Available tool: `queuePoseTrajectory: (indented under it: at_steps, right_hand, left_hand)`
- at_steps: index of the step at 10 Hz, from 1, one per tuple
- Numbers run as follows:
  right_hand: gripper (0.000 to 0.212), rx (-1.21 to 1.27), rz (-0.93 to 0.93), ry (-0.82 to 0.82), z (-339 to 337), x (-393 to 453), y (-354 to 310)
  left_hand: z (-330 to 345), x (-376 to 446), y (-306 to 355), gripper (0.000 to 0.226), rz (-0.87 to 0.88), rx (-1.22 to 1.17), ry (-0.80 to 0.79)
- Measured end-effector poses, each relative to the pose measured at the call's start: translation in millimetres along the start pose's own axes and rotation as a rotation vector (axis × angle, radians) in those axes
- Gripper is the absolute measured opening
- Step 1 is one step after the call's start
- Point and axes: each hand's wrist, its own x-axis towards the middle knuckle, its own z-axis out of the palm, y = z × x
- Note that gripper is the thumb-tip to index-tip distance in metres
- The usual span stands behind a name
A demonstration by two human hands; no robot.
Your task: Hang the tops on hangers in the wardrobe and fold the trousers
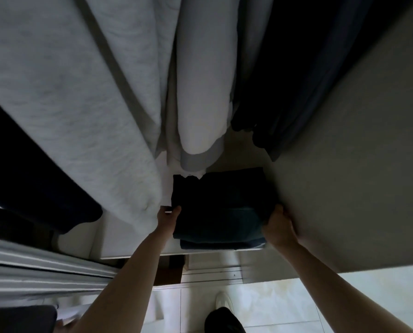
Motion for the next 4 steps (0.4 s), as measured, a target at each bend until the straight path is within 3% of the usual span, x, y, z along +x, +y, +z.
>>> queuePoseTrajectory:
  at_steps: [1,4]
  right_hand:
    - [0.045,0.051,-0.018,0.034,-1.0,-10.5,-1.9]
    - [0.052,0.062,-0.126,0.052,-4.9,-63.2,14.8]
  left_hand:
    - [-13.9,-11.0,-8.2,0.012,-0.042,-0.025,-0.046]
    - [-50.6,-65.9,-43.5,0.025,0.042,0.050,-0.067]
